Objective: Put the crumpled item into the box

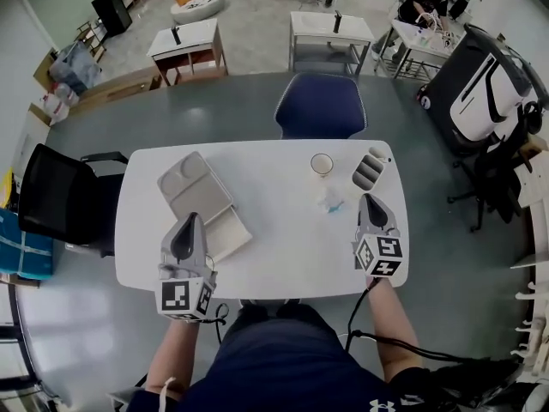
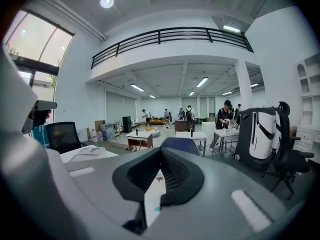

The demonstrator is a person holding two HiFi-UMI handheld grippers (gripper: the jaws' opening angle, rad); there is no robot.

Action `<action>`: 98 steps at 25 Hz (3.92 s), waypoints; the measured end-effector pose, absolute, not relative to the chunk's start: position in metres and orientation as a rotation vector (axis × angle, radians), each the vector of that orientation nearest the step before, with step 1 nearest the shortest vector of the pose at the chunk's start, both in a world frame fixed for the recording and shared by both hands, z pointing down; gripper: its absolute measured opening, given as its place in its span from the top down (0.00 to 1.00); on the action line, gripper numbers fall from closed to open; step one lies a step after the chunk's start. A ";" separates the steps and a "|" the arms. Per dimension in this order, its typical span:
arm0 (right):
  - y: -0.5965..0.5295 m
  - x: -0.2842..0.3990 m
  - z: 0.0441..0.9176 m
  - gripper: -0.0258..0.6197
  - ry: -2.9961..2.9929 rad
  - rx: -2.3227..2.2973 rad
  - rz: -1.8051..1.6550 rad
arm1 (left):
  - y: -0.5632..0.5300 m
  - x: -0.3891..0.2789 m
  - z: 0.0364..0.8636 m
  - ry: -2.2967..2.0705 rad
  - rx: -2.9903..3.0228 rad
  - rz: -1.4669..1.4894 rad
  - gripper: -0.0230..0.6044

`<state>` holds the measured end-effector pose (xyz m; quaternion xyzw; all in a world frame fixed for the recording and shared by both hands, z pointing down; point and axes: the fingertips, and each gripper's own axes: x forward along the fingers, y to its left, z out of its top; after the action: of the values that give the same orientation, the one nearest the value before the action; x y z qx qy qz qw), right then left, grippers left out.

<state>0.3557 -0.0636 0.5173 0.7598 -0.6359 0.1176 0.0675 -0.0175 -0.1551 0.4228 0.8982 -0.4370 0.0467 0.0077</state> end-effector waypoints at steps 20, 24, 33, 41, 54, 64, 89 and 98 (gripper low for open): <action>-0.113 0.350 0.720 0.77 -1.686 1.913 0.858 | -0.186 -0.060 0.459 -1.441 2.709 0.305 0.96; -0.122 0.350 0.746 0.69 -1.668 1.888 0.972 | -0.184 -0.068 0.461 -1.480 2.686 0.318 0.96; -0.121 0.352 0.780 0.74 -1.567 1.892 1.098 | -0.174 -0.106 0.469 -1.585 2.580 0.341 0.96; -0.118 0.339 0.766 0.93 -1.629 1.894 1.077 | -0.172 -0.101 0.471 -1.551 2.595 0.337 0.96; -0.127 0.280 0.678 0.94 -1.883 1.904 0.899 | -0.165 -0.094 0.470 -1.478 2.642 0.285 0.96; -0.150 0.177 0.614 0.94 -2.128 1.745 0.774 | -0.159 -0.138 0.464 -1.545 2.607 0.237 0.96; -0.155 -0.005 0.656 0.94 -2.192 1.290 0.717 | -0.155 -0.233 0.487 -1.643 2.471 0.216 0.96; -0.146 -0.044 0.703 0.94 -2.026 0.996 0.427 | -0.159 -0.266 0.499 -1.665 2.425 0.254 0.96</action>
<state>-0.0444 -0.1461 0.7028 0.3956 -0.8043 0.1697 0.4096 -0.2658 -0.1590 0.4991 0.8176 -0.5615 0.0857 0.0942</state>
